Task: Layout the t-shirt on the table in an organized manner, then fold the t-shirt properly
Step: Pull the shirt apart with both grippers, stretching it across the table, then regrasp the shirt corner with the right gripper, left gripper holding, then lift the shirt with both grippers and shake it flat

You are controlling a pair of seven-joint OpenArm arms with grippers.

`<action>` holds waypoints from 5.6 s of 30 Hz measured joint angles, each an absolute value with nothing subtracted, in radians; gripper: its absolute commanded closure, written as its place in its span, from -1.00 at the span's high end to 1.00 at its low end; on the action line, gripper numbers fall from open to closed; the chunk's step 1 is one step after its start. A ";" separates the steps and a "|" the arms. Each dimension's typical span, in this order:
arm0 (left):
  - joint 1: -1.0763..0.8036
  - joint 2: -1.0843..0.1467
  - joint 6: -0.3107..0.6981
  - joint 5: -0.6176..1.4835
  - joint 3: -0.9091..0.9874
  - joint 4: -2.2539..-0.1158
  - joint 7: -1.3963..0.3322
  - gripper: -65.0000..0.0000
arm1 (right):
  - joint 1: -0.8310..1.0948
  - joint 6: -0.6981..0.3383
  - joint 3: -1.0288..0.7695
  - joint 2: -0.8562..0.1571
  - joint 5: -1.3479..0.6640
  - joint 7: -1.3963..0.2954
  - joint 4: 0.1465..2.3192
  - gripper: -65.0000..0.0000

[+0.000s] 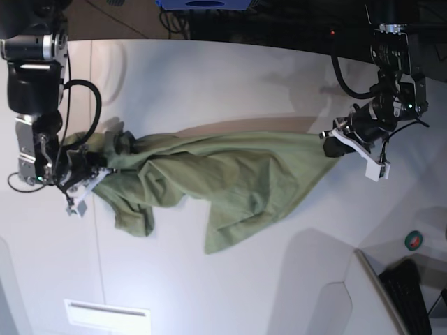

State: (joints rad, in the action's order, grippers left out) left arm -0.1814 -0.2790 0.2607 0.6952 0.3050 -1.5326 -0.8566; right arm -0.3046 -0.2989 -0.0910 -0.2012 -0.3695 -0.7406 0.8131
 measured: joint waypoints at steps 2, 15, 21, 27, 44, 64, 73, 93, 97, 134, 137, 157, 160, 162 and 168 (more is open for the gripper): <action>-0.191 -0.289 0.257 0.686 0.307 -1.541 -0.859 -1.00 | -0.340 -0.301 -0.016 -0.231 -0.379 -0.697 0.761 -1.00; -0.204 -0.282 0.258 0.689 0.303 -1.593 -0.858 -1.00 | -0.085 -0.276 -0.221 -0.263 -0.332 -1.116 1.486 -1.00; -0.205 -0.281 0.258 0.689 0.304 -1.593 -0.857 -1.00 | 0.123 -0.277 -0.281 -0.171 -0.329 -1.166 1.623 -1.00; -0.205 -0.283 0.258 0.689 0.305 -1.593 -0.857 -1.00 | 0.153 -0.281 -0.282 -0.179 -0.331 -1.020 1.473 -1.00; -0.238 -0.264 0.258 0.693 0.302 -1.594 -0.857 -1.00 | -0.139 -0.284 -0.130 -0.379 -0.340 -0.897 1.009 -1.00; -0.233 -0.252 0.258 0.689 0.303 -1.593 -0.857 -1.00 | 0.139 -0.680 -0.907 -0.006 -0.334 -1.169 1.589 0.23; -0.228 -0.252 0.258 0.689 0.302 -1.592 -0.857 -1.00 | 0.093 -0.699 -0.913 -0.022 -0.358 -1.066 1.299 0.25; -0.234 -0.258 0.258 0.689 0.305 -1.590 -0.857 -1.00 | 0.059 -0.700 -0.916 -0.019 -0.390 -1.085 1.235 0.22; -0.236 -0.258 0.258 0.690 0.304 -1.590 -0.857 -1.00 | 0.059 -0.701 -0.916 -0.022 -0.395 -1.087 1.230 0.09; 0.296 -0.196 0.147 0.451 0.019 -1.349 -0.857 -1.00 | -0.340 -0.609 -0.435 -0.335 -0.344 -1.127 1.292 -1.00; 0.447 -0.180 0.142 0.448 -0.012 -1.159 -0.844 -1.00 | -0.492 -0.584 -0.329 -0.385 -0.333 -1.048 1.098 -1.00; 0.928 -0.081 0.149 0.468 -0.015 -1.271 -0.729 -1.00 | -1.062 -0.577 -0.149 -0.601 -0.331 -1.000 1.133 -1.00; 0.819 -0.089 0.149 0.466 -0.012 -1.398 -0.783 -1.00 | -0.926 -0.576 -0.153 -0.603 -0.326 -1.087 1.312 -1.00; 0.718 -0.102 0.149 0.453 -0.015 -1.425 -0.831 -1.00 | -0.788 -0.582 -0.149 -0.590 -0.334 -1.092 1.384 -1.00; 0.409 -0.142 0.148 0.447 -0.023 -1.410 -0.838 -1.00 | -0.435 -0.583 -0.312 -0.438 -0.328 -1.085 1.424 -1.00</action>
